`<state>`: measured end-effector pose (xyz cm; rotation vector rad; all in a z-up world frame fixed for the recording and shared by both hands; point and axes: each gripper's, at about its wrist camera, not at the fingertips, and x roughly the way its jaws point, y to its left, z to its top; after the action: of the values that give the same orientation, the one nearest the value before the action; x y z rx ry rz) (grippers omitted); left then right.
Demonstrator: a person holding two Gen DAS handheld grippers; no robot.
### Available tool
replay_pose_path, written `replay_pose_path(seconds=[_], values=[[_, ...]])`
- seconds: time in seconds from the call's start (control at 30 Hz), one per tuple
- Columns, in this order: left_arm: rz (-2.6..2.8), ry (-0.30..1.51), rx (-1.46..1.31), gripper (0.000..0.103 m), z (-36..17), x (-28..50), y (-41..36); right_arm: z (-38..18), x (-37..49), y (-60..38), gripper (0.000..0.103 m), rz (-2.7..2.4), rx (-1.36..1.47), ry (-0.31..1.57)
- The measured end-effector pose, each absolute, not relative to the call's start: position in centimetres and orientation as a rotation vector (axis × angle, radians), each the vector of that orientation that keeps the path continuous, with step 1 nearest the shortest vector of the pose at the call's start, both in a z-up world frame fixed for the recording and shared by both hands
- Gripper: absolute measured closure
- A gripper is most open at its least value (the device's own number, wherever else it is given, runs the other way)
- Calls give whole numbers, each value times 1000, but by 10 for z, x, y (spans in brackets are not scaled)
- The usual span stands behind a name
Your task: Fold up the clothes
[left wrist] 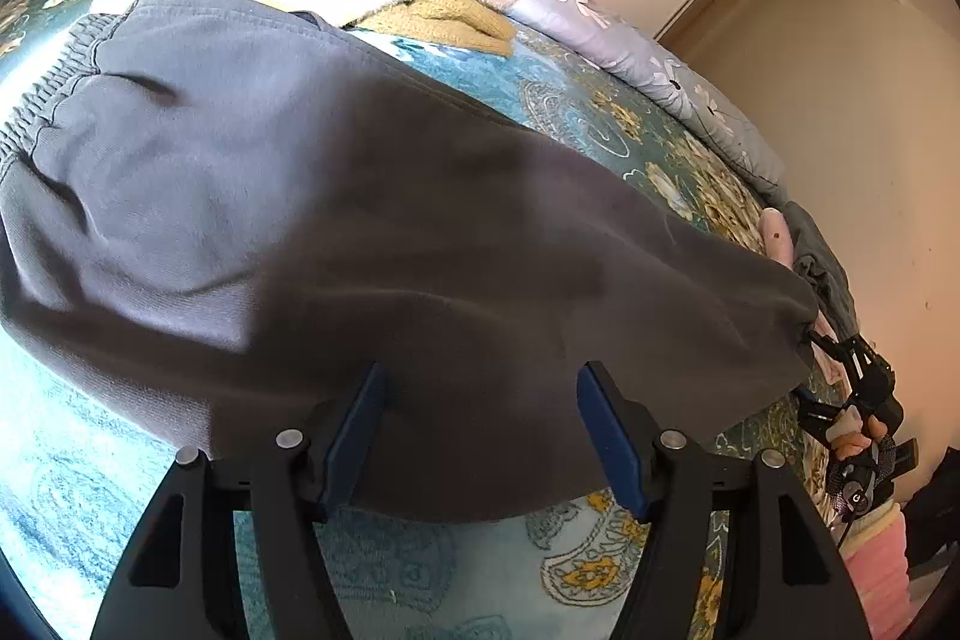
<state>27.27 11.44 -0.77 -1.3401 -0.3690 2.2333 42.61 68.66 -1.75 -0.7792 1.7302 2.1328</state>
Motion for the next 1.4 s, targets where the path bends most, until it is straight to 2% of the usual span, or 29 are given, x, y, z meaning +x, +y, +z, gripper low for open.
replay_pose_path(seconds=[0.07, 0.1, 0.27, 0.33, 0.43, 0.57, 0.8, 0.9, 1.07, 1.23, 1.4], values=[[2224, -385, -1338, 35, -8, 273, 112, -16, 424, 687, 49, 2128, -765, 1729], [2219, -394, -1337, 35, -9, 273, 111, -19, 424, 686, 58, 2108, -759, 1739], [2195, -436, -1333, 35, -11, 275, 103, -21, 423, 683, 69, 2083, -708, 1745], [2191, -454, -1330, 35, -10, 276, 100, -12, 422, 680, 77, 2094, -702, 1712], [2194, -470, -1321, 35, -8, 278, 94, 15, 422, 674, 79, 2141, -676, 1635], [2202, -504, -1302, 35, -4, 279, 82, 70, 412, 648, 79, 2287, -681, 1375], [2208, -565, -1248, 35, 4, 282, 58, 164, 389, 541, 80, 2523, -727, 619], [2209, -592, -1231, 35, 7, 282, 48, 179, 371, 502, 80, 2573, -750, 424], [2215, -637, -1219, 35, 7, 280, 32, 179, 350, 429, 80, 2635, -789, 160], [2218, -673, -1217, 35, 5, 281, 22, 155, 332, 355, 80, 2666, -852, -186], [2211, -697, -1219, 35, 3, 282, 13, 119, 319, 301, 80, 2668, -926, -362]])
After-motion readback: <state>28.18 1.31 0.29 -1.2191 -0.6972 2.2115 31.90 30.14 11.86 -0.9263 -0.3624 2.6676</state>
